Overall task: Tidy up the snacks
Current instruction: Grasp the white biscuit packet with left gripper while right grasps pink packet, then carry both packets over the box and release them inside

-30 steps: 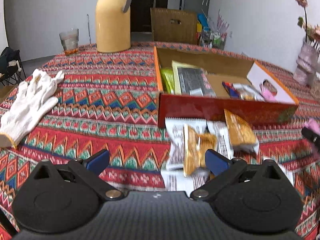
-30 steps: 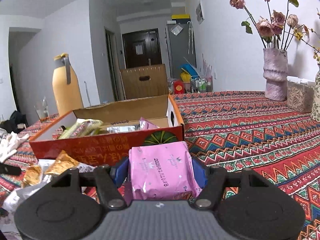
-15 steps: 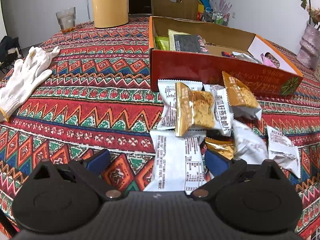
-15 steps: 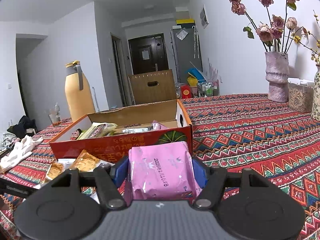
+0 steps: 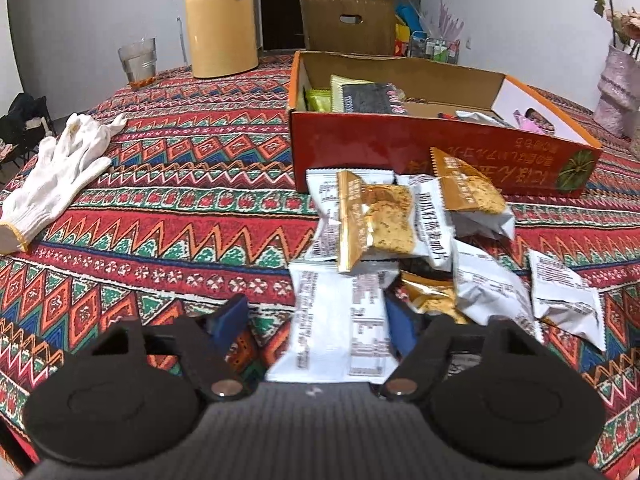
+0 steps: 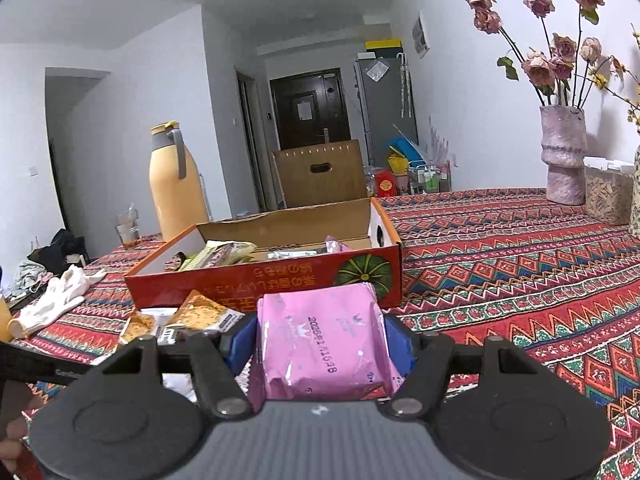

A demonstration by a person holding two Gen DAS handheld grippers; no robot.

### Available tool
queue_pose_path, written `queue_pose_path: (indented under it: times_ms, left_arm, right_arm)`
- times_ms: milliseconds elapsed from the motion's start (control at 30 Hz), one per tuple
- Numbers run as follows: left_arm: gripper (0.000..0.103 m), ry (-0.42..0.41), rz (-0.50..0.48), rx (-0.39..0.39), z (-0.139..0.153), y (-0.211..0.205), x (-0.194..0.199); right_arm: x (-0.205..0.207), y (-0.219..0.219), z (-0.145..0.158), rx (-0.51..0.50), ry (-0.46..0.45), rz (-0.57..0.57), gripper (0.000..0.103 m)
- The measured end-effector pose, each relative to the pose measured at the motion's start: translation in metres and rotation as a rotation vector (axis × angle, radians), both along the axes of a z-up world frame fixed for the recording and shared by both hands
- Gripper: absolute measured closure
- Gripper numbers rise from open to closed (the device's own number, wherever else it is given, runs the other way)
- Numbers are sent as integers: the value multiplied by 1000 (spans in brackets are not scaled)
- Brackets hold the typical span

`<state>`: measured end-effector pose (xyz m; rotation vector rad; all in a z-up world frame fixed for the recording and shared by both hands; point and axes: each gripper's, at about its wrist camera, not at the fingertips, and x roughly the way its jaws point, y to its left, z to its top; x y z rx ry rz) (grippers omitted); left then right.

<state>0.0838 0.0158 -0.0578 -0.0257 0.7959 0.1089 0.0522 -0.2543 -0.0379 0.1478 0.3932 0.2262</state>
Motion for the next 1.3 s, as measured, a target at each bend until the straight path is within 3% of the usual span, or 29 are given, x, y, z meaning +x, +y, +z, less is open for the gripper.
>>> queue_pose_path:
  times_ms: [67, 300, 500, 867, 1300]
  left_arm:
    - [53, -6, -18, -1, 2, -3, -3]
    - [61, -16, -27, -22, 3, -1, -11]
    - [61, -37, -17, -36, 9, 6, -20]
    - [61, -151, -29, -49, 44, 10, -40]
    - [61, -257, -40, -73, 81, 11, -24]
  right_arm:
    - [-3, 2, 1, -2, -2, 5, 37]
    - [-13, 4, 6, -7, -15, 11, 37]
    - [-22, 7, 11, -11, -29, 18, 37]
    - [-27, 14, 20, -19, -57, 24, 37]
    - [-4, 19, 35, -30, -100, 20, 37]
